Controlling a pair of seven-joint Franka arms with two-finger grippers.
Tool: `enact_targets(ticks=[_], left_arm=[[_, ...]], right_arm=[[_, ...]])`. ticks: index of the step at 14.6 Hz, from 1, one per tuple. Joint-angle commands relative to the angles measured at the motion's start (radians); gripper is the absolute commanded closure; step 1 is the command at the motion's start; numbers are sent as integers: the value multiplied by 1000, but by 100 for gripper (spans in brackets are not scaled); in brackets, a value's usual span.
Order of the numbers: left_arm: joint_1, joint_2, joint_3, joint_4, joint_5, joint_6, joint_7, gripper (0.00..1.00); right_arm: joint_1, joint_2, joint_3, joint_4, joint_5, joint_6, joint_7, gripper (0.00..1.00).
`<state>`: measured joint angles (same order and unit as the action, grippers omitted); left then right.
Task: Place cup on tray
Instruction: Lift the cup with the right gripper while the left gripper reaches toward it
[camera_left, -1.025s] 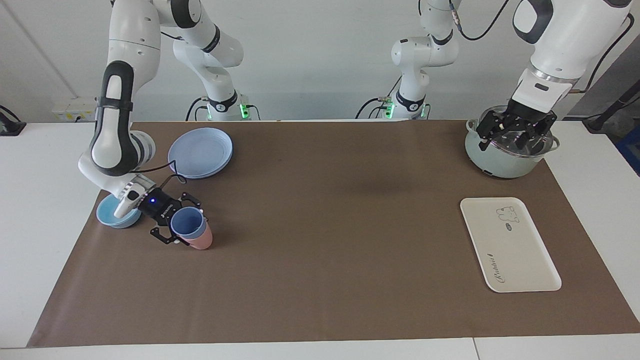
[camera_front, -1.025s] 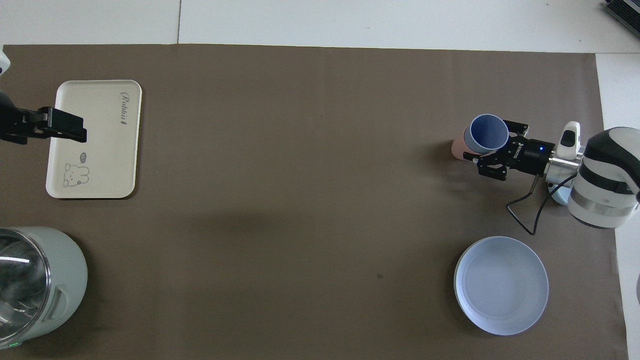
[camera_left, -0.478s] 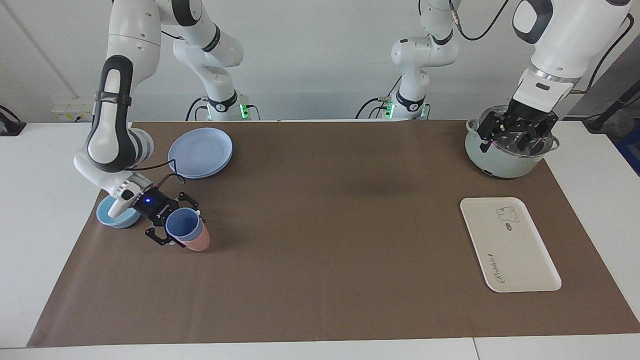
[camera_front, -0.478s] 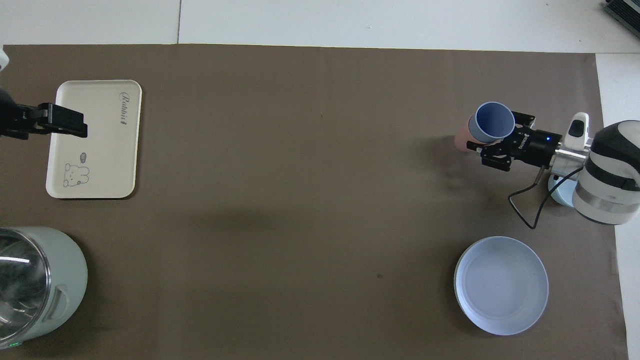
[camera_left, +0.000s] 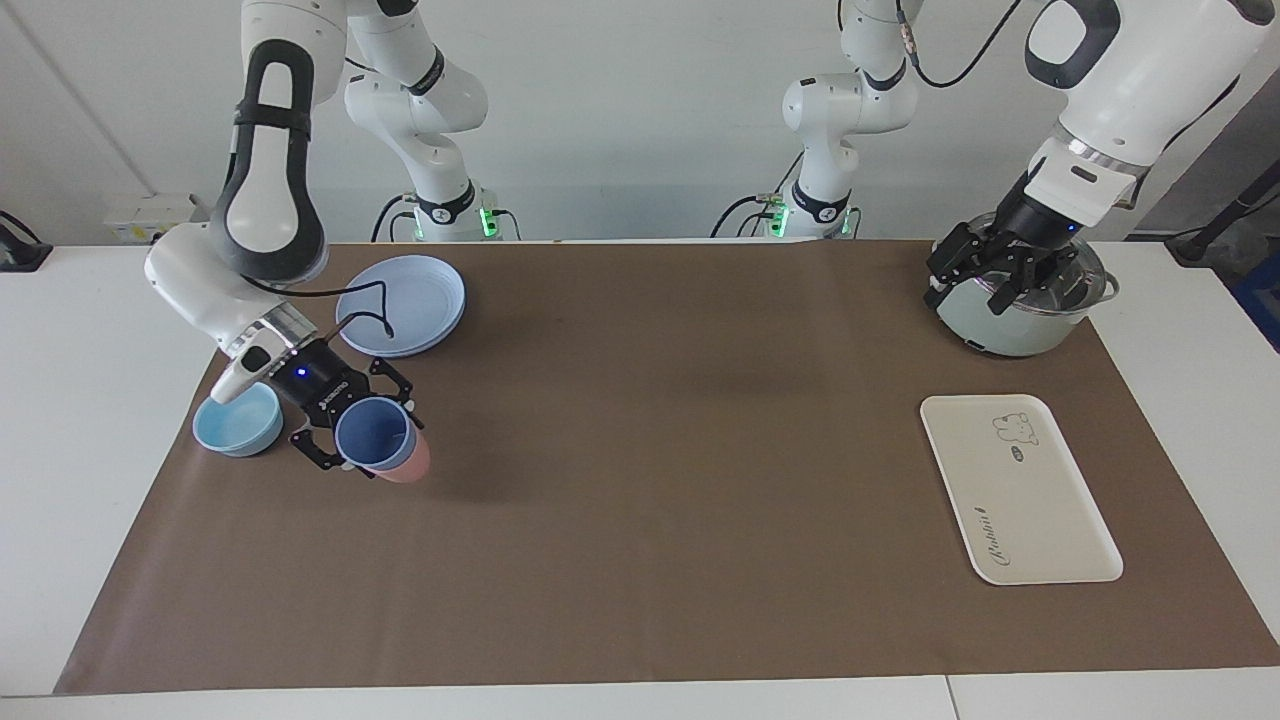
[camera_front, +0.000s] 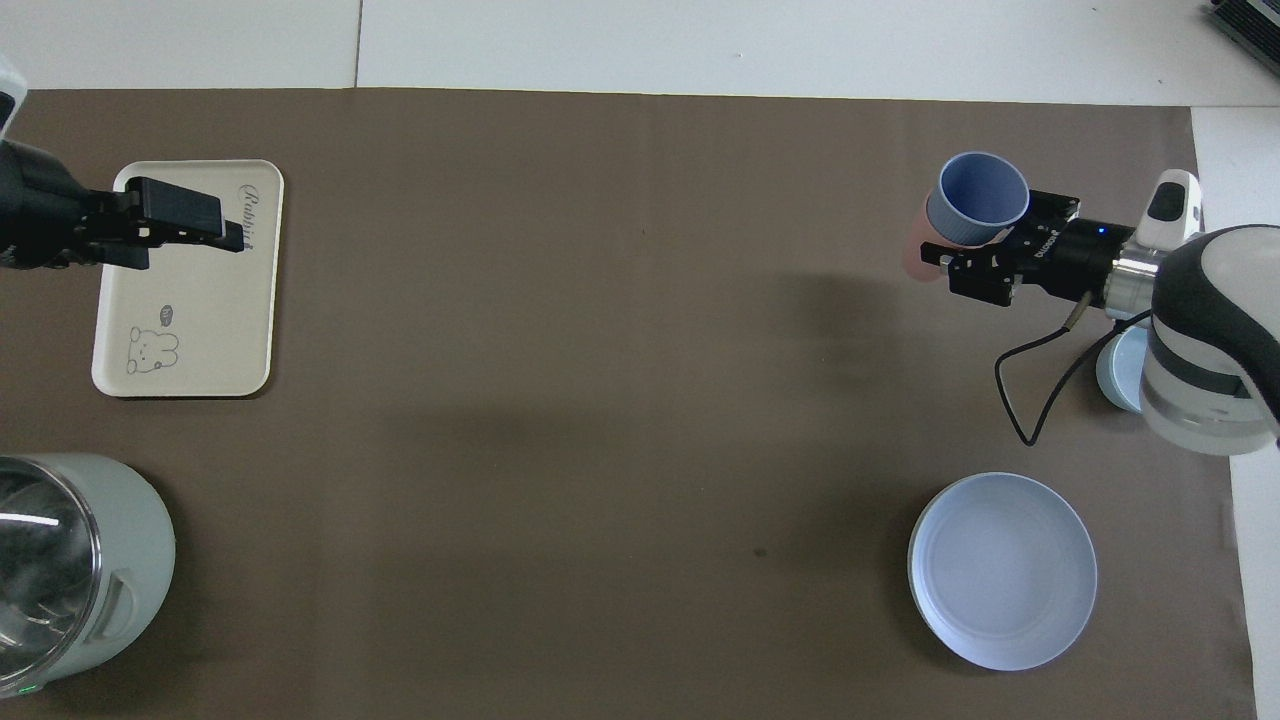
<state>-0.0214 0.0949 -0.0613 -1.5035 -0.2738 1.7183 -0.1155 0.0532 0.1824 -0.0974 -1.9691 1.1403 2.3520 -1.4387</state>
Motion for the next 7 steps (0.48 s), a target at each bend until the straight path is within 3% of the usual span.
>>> enact_targets(ticks=[1,4,7], left_arm=[[-81,153,-5,152,-70,47,-148,2],[-172,273,-8,249,-125,189,-321,5],[-258,334,-6,287,-131,338,-452,12]], right_arm=[[75,-35,1,4,-109,90,224,100],[183,-50,1,18,-305,182,537,100],[296,-46,1,19,-526,262,855,100]])
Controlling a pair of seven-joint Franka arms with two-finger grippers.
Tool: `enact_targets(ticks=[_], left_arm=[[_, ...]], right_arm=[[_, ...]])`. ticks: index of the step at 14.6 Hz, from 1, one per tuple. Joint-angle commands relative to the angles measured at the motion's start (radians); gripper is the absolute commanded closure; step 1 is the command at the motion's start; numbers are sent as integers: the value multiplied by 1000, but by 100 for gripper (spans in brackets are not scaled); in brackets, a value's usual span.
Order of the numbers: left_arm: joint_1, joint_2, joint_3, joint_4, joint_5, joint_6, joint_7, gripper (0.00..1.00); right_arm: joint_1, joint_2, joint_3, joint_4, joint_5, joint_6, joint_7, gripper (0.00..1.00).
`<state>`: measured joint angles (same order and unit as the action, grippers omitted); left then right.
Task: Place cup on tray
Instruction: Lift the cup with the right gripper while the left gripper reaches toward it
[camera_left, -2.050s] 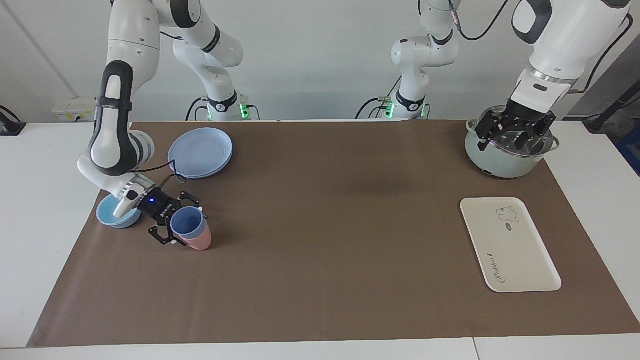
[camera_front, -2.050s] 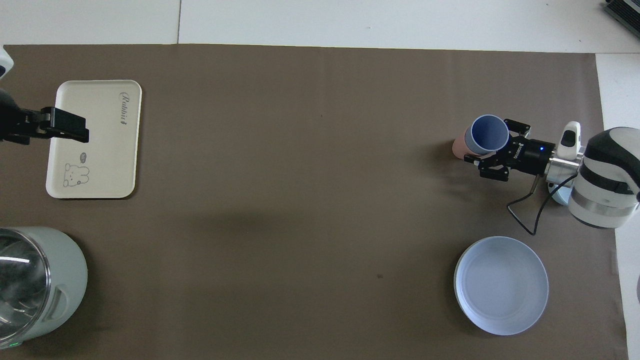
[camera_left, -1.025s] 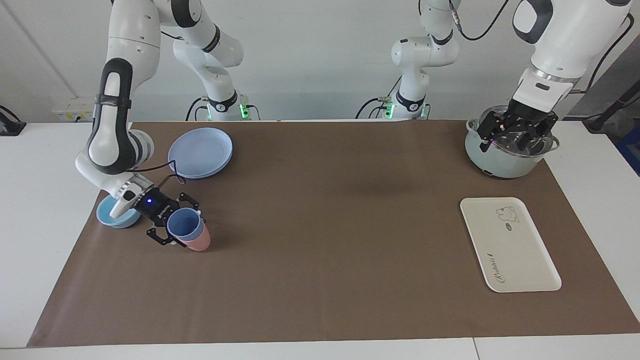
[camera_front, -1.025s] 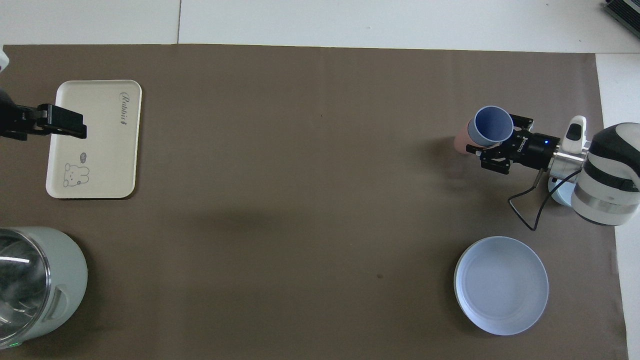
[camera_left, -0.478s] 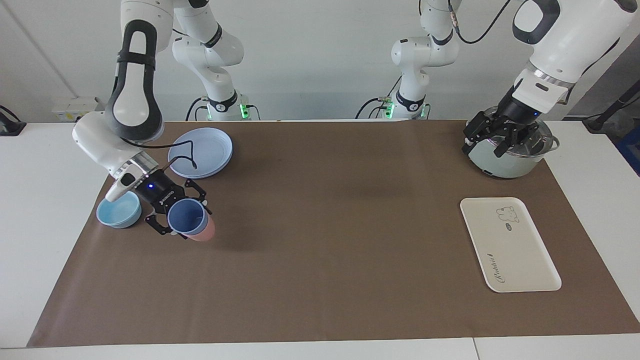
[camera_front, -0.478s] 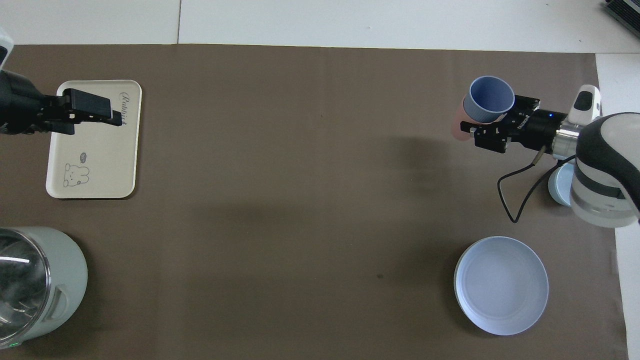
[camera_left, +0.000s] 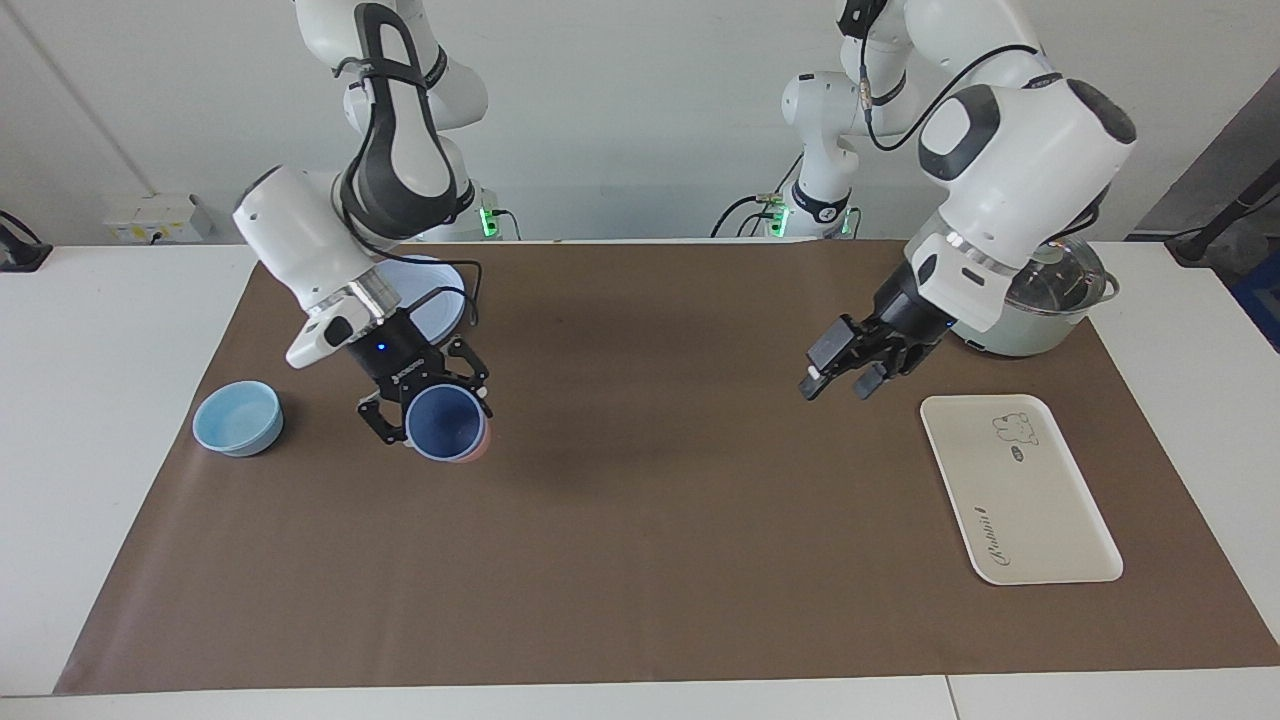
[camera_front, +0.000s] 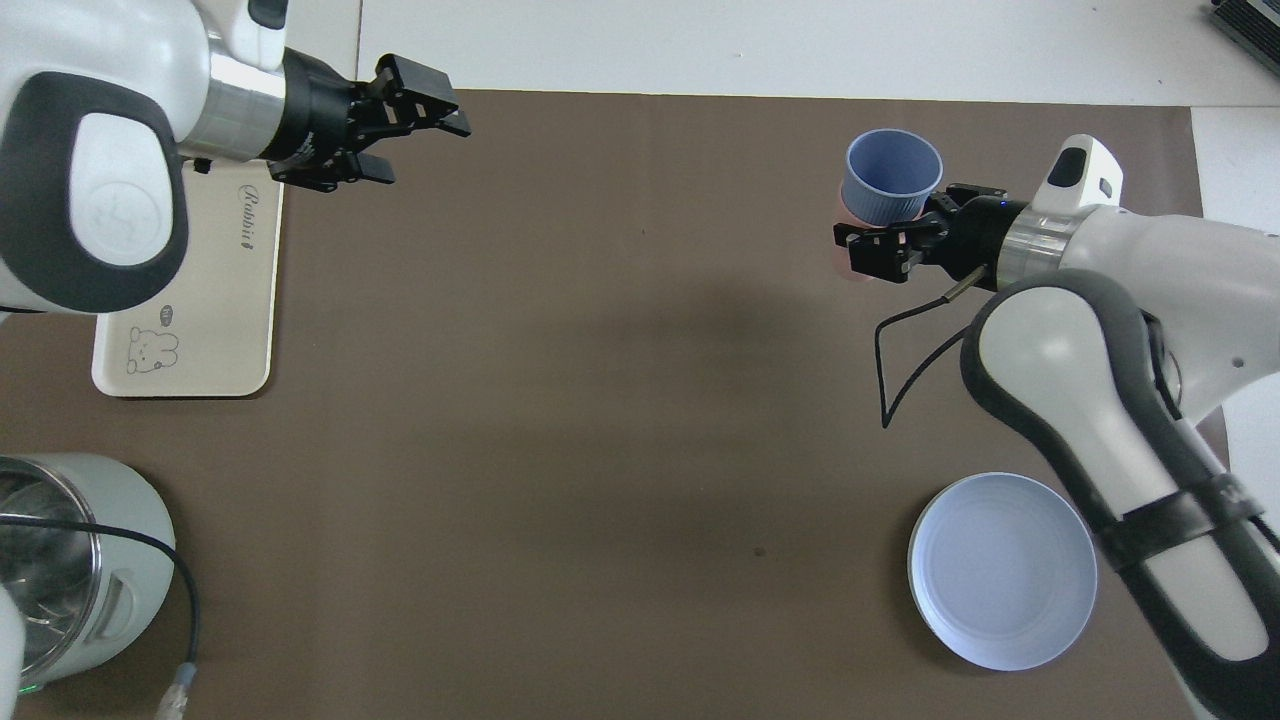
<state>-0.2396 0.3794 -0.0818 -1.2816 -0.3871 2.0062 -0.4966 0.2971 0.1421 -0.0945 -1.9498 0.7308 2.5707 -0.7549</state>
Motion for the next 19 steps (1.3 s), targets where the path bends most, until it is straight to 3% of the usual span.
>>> enact_targets(ticks=[1,4,10,12,15,19], left_arm=[[-52,53,13,68,-18,77,-82,14],[-121,82,14,65,-15,181,-140,26],[-228,131,14,53,-6,241,-183,43],[-238,125,16,51,1,203,-180,44],[-242,119,11,47,72,50,-165,45],[-242,101,-3,22,62,-24,-73,44]], right_arm=[[80,-6,-4,2,-196,46,266,100],[132,-4,-1,3,-451,42,518,100],[244,37,1,43,-760,11,896,100],[269,54,1,54,-797,6,956,100],[280,59,1,55,-798,5,960,100],[280,59,1,55,-798,0,960,100]])
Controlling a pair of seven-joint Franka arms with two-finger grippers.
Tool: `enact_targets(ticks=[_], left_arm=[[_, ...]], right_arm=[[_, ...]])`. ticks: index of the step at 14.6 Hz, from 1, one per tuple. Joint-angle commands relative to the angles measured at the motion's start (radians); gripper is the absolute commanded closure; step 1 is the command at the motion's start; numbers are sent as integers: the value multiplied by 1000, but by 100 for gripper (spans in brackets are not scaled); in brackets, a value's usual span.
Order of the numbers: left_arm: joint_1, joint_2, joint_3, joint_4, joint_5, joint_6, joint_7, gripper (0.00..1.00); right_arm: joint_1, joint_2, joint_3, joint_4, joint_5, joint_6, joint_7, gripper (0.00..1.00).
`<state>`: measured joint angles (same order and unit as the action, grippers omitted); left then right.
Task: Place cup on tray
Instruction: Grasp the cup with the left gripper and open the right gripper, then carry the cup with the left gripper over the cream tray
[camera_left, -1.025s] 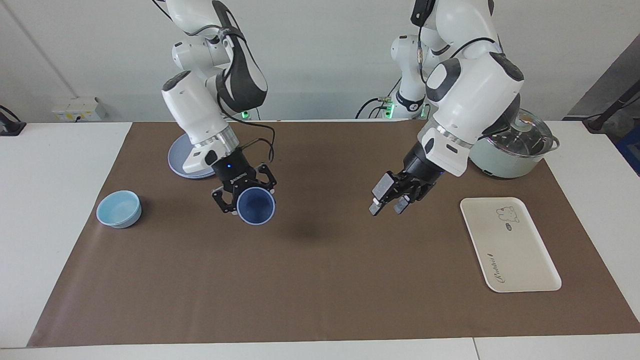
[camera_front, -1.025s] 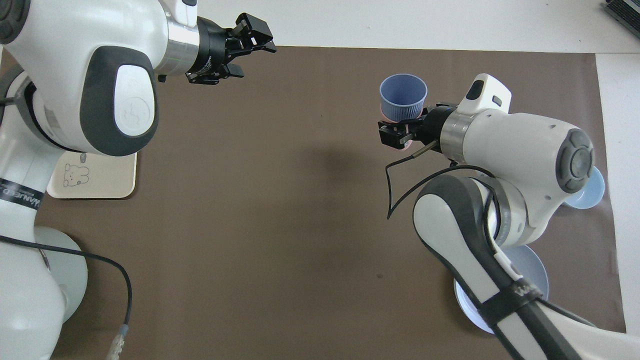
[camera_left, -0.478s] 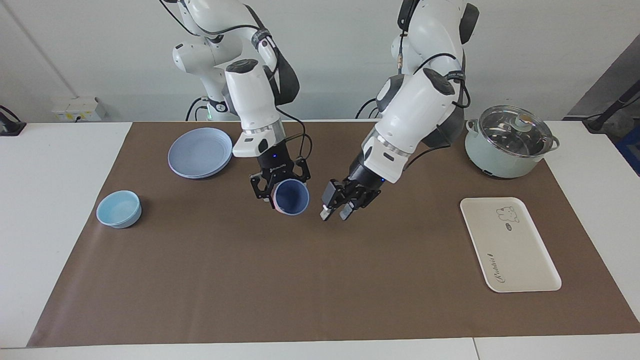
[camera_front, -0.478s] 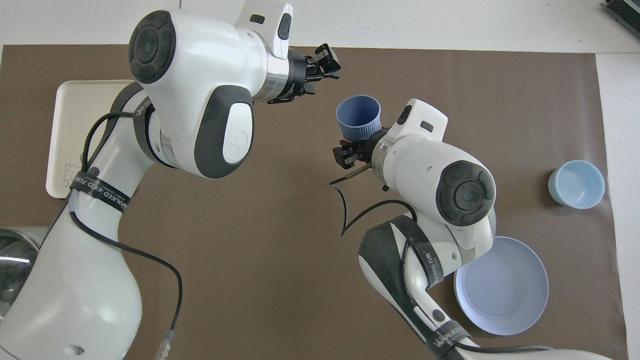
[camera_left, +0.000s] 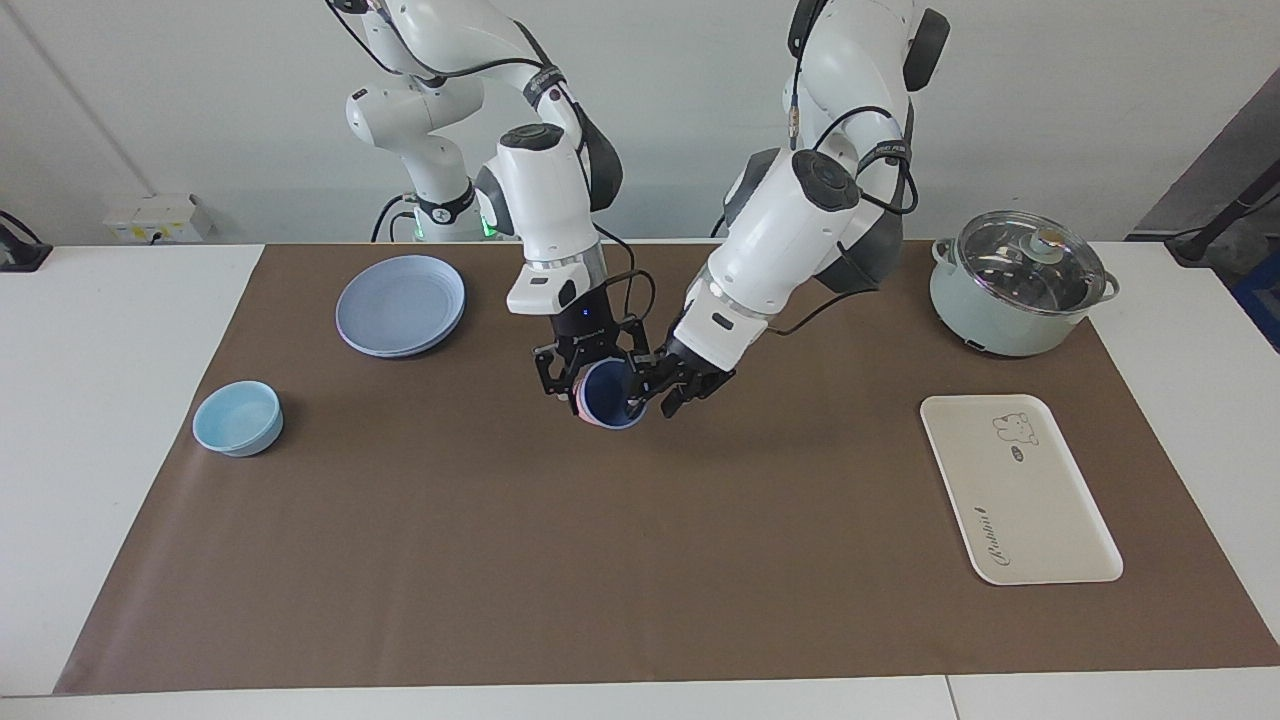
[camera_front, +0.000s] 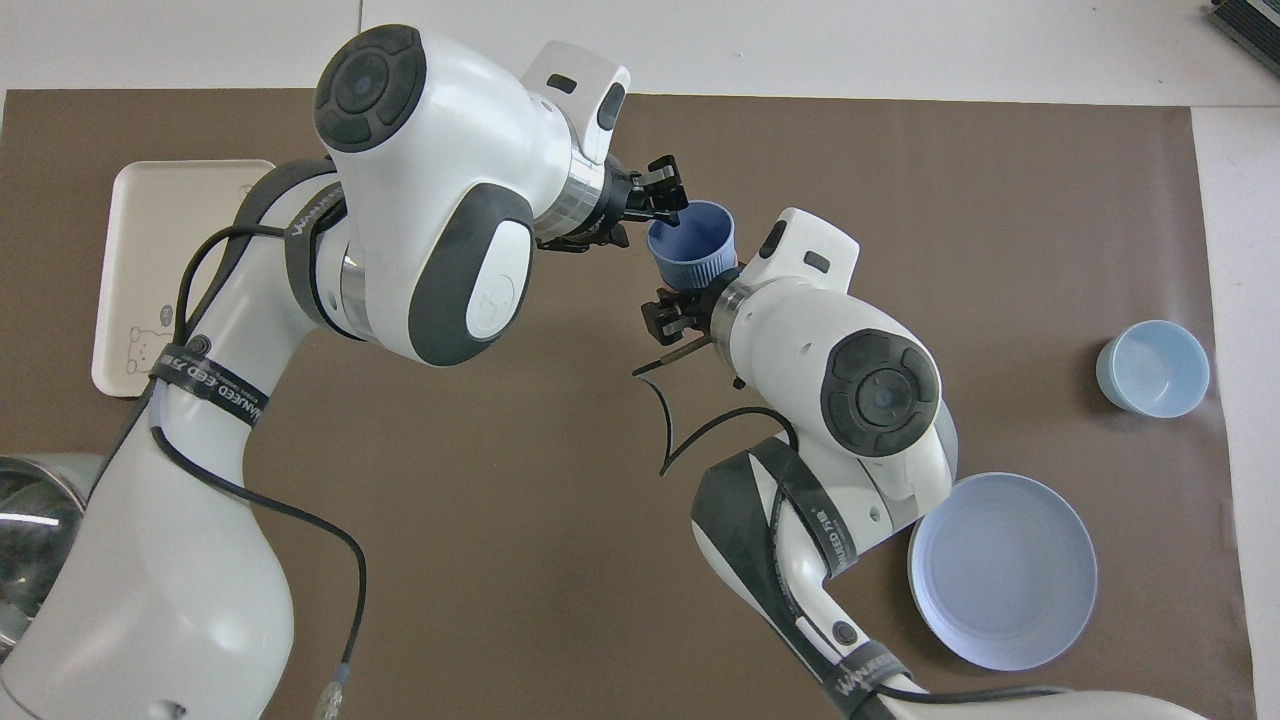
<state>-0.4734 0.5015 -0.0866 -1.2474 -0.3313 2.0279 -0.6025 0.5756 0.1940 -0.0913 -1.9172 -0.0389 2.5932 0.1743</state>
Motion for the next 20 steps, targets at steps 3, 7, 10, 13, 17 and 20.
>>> enact_targets(ticks=[3,7,10,13,17,20], left_arm=[[-5,-27,-38,-14,-2,-84,33,50],[-5,-29,-36,-12,-34,-95,30,96],[7,-28,-36,-11,-35,-98,29,100],[25,-23,-32,8,-37,-98,26,100],[76,-24,-19,43,-38,-101,21,100],[160,-41,-18,95,-22,-176,20,100]], right_arm=[[1,9,-2,23,-35,-22,31,100],[0,9,-2,23,-36,-19,31,100],[0,9,-2,23,-36,-19,31,100],[-2,9,-2,23,-36,-18,30,100],[-2,10,-2,23,-36,-16,27,100],[-3,10,-2,23,-36,-16,27,100]])
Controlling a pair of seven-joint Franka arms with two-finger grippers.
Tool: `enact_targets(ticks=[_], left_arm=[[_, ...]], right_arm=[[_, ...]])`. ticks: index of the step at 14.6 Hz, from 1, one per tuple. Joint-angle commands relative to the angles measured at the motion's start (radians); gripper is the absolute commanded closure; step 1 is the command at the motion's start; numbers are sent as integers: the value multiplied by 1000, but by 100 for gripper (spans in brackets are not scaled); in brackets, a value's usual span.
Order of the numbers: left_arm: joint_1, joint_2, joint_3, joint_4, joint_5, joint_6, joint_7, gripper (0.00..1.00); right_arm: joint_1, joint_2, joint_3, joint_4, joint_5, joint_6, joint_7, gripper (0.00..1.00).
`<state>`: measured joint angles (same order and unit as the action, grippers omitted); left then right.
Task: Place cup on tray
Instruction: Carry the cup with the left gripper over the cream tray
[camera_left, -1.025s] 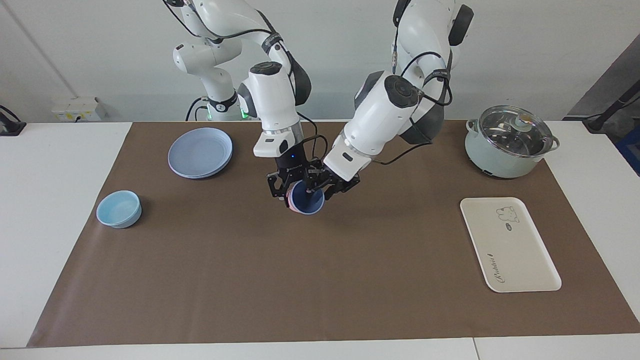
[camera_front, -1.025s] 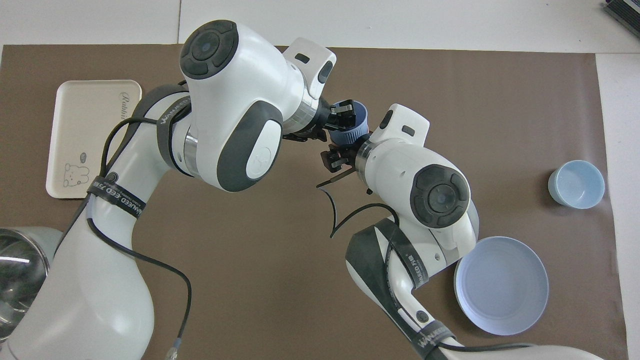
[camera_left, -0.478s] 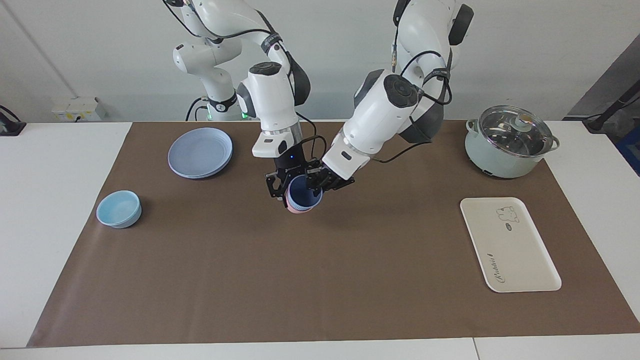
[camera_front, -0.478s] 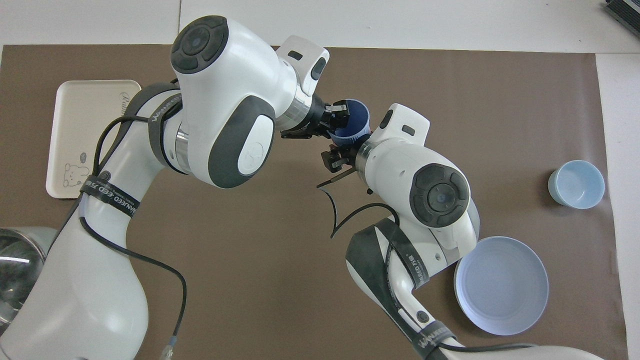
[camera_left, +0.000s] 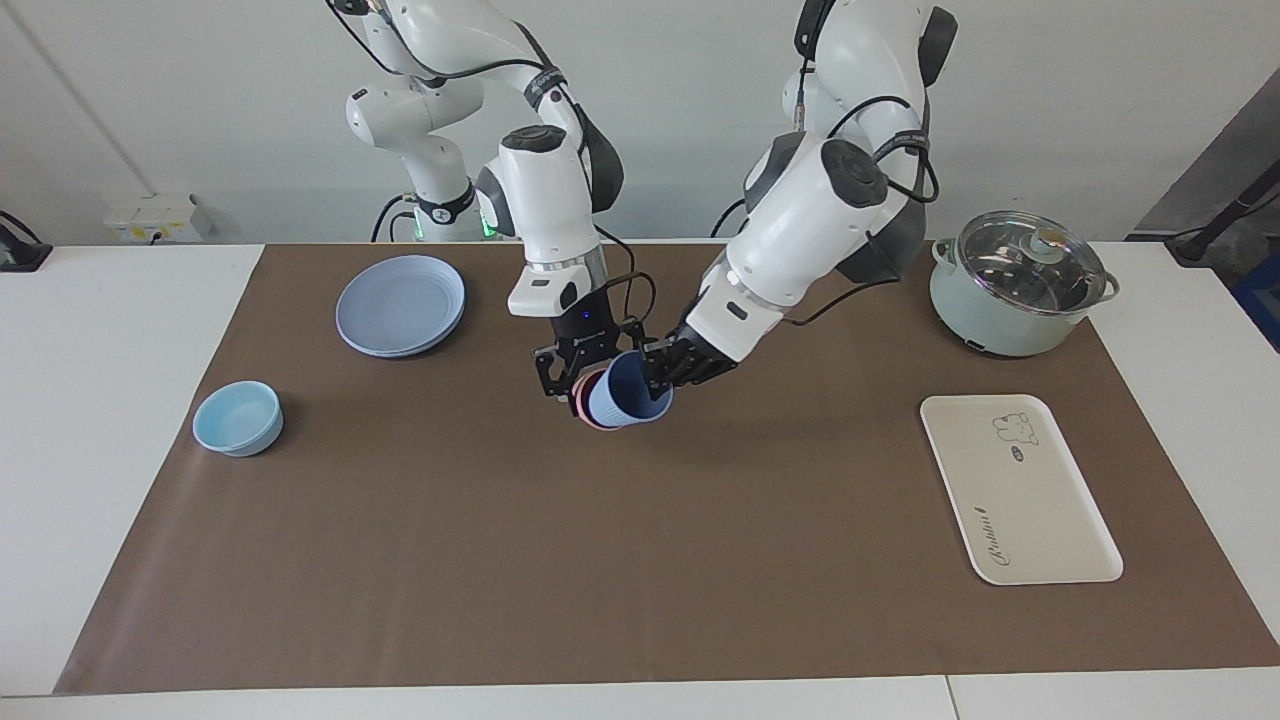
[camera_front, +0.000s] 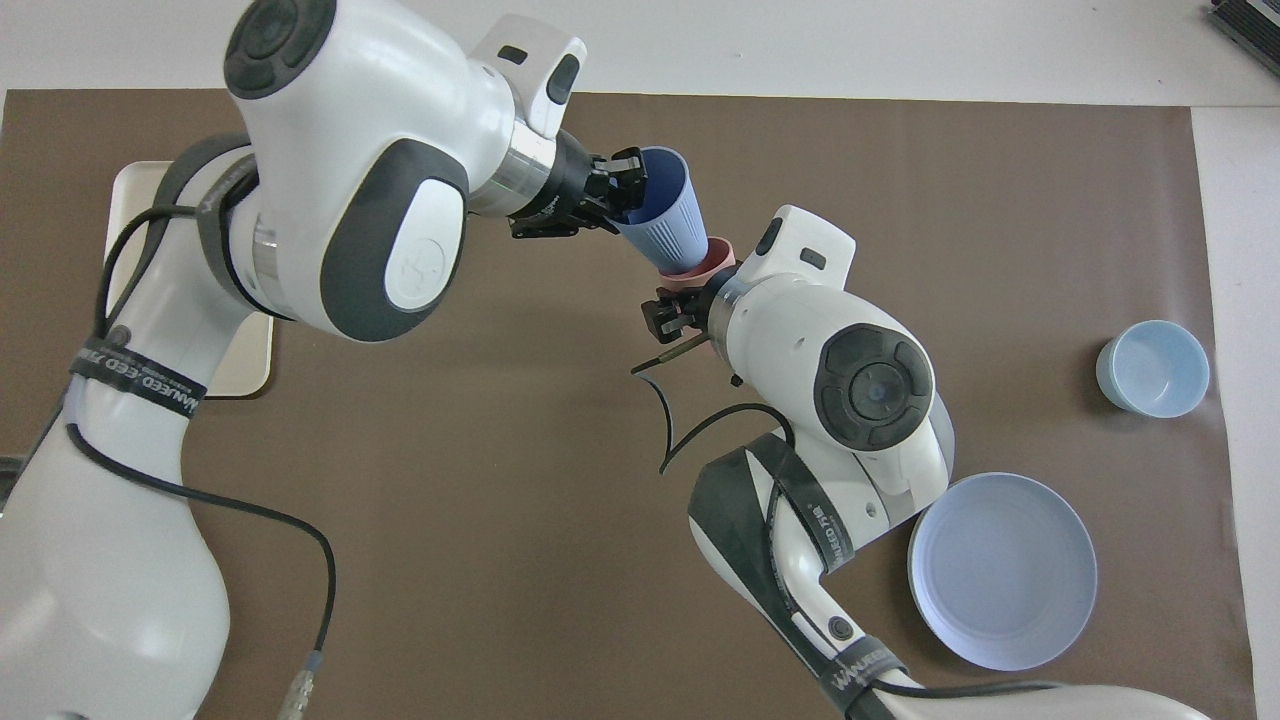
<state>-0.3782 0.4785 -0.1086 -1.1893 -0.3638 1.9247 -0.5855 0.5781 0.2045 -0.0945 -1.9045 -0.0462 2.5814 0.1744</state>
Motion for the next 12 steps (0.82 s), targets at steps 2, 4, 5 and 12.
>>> enact_targets(ticks=[2,4,5,12], left_arm=[[114,-49,30,36,76,-85,4,100],[125,-55,75,33,207,-102,16,100],[143,-61,95,30,260,-90,23,100],[470,-198,110,-303,280,149,596,100]], right_arm=[[-6,-1,1,10,-29,-4,25,100],[-15,3,1,10,-29,3,19,100],[-23,3,1,12,-29,6,8,100],[-170,27,4,21,176,144,-338,100]])
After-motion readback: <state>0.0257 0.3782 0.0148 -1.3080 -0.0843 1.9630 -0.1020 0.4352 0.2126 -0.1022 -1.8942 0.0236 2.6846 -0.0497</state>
